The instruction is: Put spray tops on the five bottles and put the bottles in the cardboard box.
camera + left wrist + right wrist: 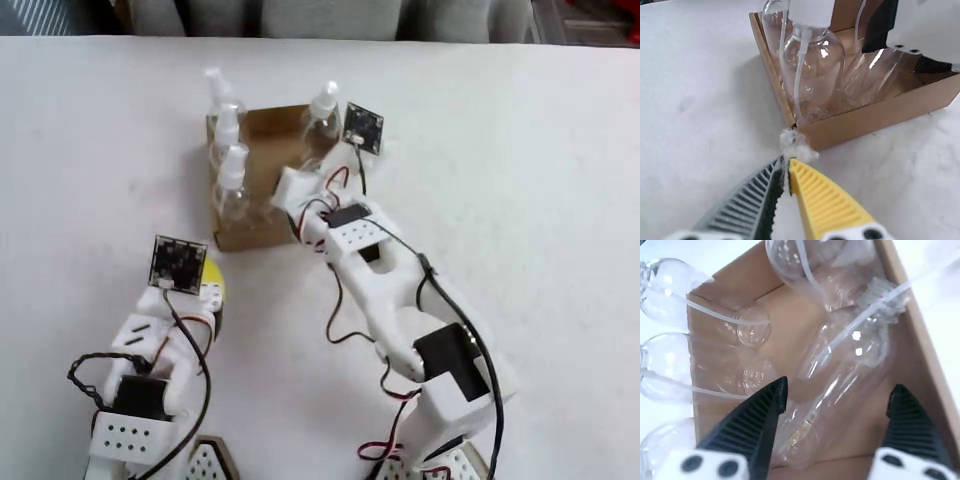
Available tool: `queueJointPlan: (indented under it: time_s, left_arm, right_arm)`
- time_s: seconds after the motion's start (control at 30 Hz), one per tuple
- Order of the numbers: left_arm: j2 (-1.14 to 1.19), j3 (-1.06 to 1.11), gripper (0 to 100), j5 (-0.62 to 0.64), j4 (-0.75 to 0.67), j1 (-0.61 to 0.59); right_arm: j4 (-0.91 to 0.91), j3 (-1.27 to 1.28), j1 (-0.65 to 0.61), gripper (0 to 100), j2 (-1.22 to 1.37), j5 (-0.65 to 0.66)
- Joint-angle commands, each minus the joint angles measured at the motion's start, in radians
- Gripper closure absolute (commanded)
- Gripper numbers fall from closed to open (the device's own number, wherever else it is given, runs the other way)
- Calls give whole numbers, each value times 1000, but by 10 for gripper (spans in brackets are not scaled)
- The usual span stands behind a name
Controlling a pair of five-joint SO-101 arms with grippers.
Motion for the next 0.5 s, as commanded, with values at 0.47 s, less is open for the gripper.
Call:
queueJointPlan:
  time_s: [0.47]
  left_arm:
    - [12,-5,976,-8,5,-8]
  right_arm:
    - [-12,-38,71,973,-8,-15]
